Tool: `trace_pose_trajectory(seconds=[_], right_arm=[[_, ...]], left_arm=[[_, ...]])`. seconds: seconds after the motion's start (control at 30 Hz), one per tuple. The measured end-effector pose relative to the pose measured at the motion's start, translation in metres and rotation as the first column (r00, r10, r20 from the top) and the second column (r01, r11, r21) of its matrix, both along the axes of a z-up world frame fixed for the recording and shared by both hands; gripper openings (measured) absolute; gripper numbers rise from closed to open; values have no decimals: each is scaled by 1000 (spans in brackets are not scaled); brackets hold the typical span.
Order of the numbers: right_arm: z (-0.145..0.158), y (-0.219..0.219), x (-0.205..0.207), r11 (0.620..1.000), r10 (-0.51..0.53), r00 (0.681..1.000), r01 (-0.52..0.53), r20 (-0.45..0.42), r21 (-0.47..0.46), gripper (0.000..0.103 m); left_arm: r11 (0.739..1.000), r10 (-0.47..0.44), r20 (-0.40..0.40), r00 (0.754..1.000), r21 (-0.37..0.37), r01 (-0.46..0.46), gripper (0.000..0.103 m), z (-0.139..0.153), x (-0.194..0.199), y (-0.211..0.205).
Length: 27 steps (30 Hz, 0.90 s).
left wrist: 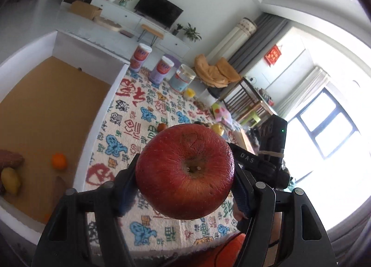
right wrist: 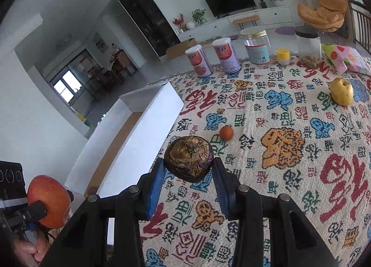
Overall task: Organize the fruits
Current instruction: 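Carry the apple over the box with the left tool while the right tool grasps the dark brown round fruit, then release the apple into the box while the right tool drops the brown fruit there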
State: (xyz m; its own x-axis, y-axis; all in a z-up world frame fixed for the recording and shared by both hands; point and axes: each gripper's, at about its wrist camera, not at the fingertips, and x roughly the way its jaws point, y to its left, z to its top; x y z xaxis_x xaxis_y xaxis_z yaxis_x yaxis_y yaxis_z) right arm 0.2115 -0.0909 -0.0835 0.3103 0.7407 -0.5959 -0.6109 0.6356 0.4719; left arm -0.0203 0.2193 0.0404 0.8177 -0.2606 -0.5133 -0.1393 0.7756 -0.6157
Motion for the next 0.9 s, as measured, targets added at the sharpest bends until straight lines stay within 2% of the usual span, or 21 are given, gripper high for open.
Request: trace_pose_trajectory(seconds=[0.1,0.23,0.37,0.43,0.47,0.5,0.53,0.6,0.67,0.73,0.87,0.9], right_arm=[[22,75,-36,982,182,983,-183,10,55,42],[29,167,-77,940,339,940,-340,47,20,42],[11,231,-103,904,425,904,-422,37,-67,42],[-3,251,-113,887,451,892,-443,39,-130,42],[-10,258,-116,879,461,887,-450,40,-160,42],[-15,265,-119,871,468,882,-453,45,-188,42],[-21,270,-123,863,477,877,-457,51,-214,44],[-28,274,-122,871,458,887,-436,55,-226,44],[-32,276,-122,876,444,894,-419,57,-239,45],[-33,272,-120,884,432,900,-410,59,-227,60],[-20,244,-113,918,372,920,-345,121,-196,71],[-14,231,-111,929,345,926,-315,152,-191,78]], left_arm=[[987,156,-41,987,38,-155,71,4,-22,44],[937,345,-168,923,124,-328,71,-35,-29,100],[912,411,-300,861,129,-390,71,-87,-29,133],[910,413,-337,846,118,-398,71,-105,-30,136],[906,423,-327,845,174,-386,71,-103,-29,131],[894,447,-330,832,199,-401,72,-103,-30,131],[888,459,-322,828,190,-419,73,-105,-34,134],[887,461,-302,834,153,-435,83,-106,-38,140],[886,464,-282,839,154,-438,94,-102,-41,141],[880,474,-259,842,168,-444,94,-98,-41,140],[865,493,-164,855,204,-459,95,-80,-35,122],[867,483,-136,865,214,-450,95,-75,-31,114]])
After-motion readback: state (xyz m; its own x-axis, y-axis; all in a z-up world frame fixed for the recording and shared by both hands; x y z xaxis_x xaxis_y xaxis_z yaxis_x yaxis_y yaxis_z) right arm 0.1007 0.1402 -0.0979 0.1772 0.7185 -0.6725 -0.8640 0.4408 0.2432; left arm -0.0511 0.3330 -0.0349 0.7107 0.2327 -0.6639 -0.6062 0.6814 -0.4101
